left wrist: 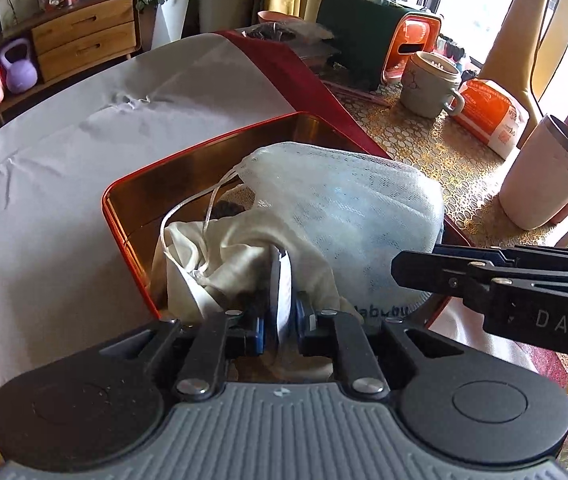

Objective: Organize soft objects
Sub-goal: 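Open the left tool over the tin while the right tool releases the mesh bag inside, then move both tools back over the blue gloves and yellow rubber toy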

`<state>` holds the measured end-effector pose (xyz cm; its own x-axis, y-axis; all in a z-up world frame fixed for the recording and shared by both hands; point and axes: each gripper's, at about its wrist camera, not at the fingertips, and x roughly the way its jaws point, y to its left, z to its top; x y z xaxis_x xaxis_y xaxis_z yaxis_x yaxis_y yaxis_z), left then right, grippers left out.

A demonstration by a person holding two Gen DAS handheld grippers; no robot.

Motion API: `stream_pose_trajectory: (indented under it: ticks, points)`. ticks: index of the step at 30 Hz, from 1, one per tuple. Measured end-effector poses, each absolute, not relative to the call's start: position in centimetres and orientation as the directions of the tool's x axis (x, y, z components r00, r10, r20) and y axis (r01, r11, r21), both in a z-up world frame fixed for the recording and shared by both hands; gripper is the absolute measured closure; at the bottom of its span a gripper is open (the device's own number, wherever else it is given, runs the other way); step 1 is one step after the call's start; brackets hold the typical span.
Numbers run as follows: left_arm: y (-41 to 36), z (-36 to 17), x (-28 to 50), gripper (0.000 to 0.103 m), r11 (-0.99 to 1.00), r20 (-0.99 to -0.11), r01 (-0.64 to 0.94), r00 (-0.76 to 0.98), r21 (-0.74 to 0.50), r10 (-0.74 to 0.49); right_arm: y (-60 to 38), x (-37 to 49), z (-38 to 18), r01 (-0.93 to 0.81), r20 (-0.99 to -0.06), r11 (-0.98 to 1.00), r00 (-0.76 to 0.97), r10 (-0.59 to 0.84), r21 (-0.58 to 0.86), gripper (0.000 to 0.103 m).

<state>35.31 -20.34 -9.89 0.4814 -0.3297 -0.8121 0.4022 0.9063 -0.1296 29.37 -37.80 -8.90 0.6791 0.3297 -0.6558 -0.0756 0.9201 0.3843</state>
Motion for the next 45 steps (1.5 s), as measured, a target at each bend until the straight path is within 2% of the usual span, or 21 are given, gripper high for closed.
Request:
stream_pose_trajectory:
  ticks: [3,4,5,6,16,28,32,39,41,45]
  points:
    - [-20.3,-9.7,35.0,0.057,0.906,-0.814,0.404,0.48,-0.125,-0.326,-37.8,28.8,-8.6,-0.086,-0.657,0.924,0.679,0.328,0.373,0.069]
    - [-20.3,-9.7,34.9,0.041,0.908,-0.817,0.403,0.481,-0.119,-0.32,-37.8,28.6,-8.5,-0.089,-0.655,0.924,0.68,0.328,0.371,0.069]
    - [-20.2,-9.6,34.8,0.034,0.909,-0.816,0.401,0.485,-0.114,-0.316,-37.8,28.4,-8.3,-0.093,-0.651,0.923,0.683,0.332,0.373,0.065]
    - [-20.1,-9.5,34.6,0.032,0.91,-0.814,0.399,0.488,-0.113,-0.315,-37.9,28.2,-8.1,-0.096,-0.648,0.922,0.685,0.334,0.375,0.063]
    - [-19.0,-7.7,32.8,0.032,0.908,-0.779,0.395,0.524,-0.137,-0.345,-38.0,26.0,-6.1,-0.123,-0.627,0.925,0.702,0.338,0.361,0.047]
    - [-16.1,-4.9,28.4,0.031,0.902,-0.726,0.399,0.571,-0.163,-0.383,-35.9,22.4,-3.2,-0.19,-0.618,0.941,0.714,0.329,0.28,0.037]
    - [-14.5,-3.7,26.5,0.029,0.897,-0.699,0.404,0.59,-0.178,-0.404,-34.7,21.0,-2.1,-0.221,-0.61,0.941,0.718,0.334,0.255,0.024]
    - [-11.2,-2.1,23.3,0.022,0.907,-0.661,0.382,0.636,-0.179,-0.398,-31.9,18.9,-0.3,-0.283,-0.602,0.935,0.715,0.355,0.216,0.013]
    - [-10.3,-1.8,22.4,0.02,0.912,-0.655,0.372,0.648,-0.174,-0.389,-31.0,18.5,0.0,-0.299,-0.599,0.932,0.714,0.362,0.206,0.005]
    - [-8.2,-1.5,20.8,0.017,0.925,-0.648,0.345,0.669,-0.163,-0.364,-28.9,17.9,0.5,-0.353,-0.59,0.916,0.705,0.393,0.188,0.001]
